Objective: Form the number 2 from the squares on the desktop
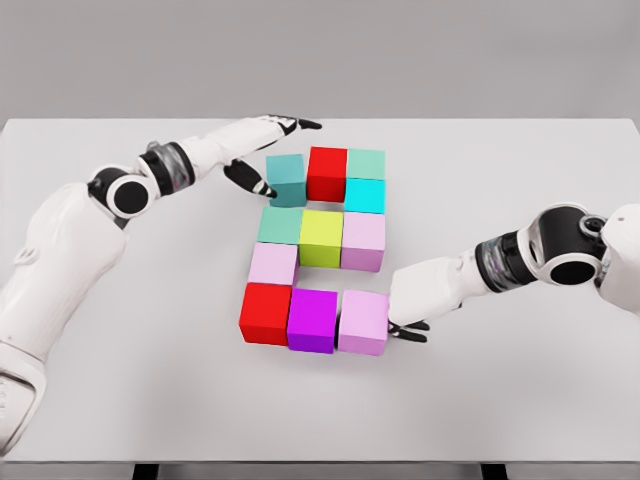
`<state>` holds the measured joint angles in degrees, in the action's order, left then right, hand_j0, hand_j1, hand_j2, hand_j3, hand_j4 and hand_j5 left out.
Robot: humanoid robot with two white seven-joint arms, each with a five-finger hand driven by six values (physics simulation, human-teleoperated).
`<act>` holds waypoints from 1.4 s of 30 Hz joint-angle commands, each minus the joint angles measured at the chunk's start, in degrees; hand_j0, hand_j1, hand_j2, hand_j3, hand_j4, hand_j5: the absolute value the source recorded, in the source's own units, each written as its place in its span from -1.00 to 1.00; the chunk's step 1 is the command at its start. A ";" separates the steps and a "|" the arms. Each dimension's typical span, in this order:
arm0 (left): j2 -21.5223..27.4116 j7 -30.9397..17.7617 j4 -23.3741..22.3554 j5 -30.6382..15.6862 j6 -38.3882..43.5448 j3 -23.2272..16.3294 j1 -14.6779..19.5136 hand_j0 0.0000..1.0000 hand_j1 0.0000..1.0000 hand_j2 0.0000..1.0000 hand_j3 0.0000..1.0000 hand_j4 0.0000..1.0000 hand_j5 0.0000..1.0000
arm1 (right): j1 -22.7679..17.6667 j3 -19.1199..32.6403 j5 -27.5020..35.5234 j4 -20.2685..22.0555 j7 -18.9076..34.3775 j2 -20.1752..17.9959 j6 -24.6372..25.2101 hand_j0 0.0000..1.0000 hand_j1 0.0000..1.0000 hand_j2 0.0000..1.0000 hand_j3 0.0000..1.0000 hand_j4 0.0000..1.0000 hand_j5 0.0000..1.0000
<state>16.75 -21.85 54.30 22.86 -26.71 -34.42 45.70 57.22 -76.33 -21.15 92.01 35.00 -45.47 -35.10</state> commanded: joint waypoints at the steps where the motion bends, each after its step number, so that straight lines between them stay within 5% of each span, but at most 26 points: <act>1: -0.31 0.66 -1.04 -0.27 0.08 -0.12 0.00 1.00 1.00 1.00 1.00 1.00 1.00 | 0.00 0.04 0.23 0.01 0.00 0.20 0.10 -0.74 -0.74 -0.74 -0.74 -0.74 -0.74; 34: -2.25 2.25 -5.78 0.26 0.26 -0.21 2.11 1.00 1.00 1.00 1.00 1.00 1.00 | 0.00 0.39 0.05 -1.66 0.00 -0.41 0.10 -0.70 -0.70 -0.70 -0.70 -0.70 -0.70; 39: -2.34 2.25 -5.96 0.26 0.26 -0.21 2.11 1.00 1.00 1.00 1.00 1.00 1.00 | 0.09 0.48 0.05 -1.75 0.00 -0.41 0.10 -0.56 -0.56 -0.56 -0.56 -0.56 -0.56; 42: -2.34 2.25 -5.96 0.26 0.26 -0.21 2.11 1.00 1.00 1.00 1.00 1.00 1.00 | 0.00 0.40 -0.04 -1.93 0.00 -0.41 0.10 0.02 0.02 0.02 0.02 0.02 0.02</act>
<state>14.42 -19.63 48.35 23.46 -26.53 -34.72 47.81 57.22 -75.94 -21.37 90.19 35.01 -45.87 -35.11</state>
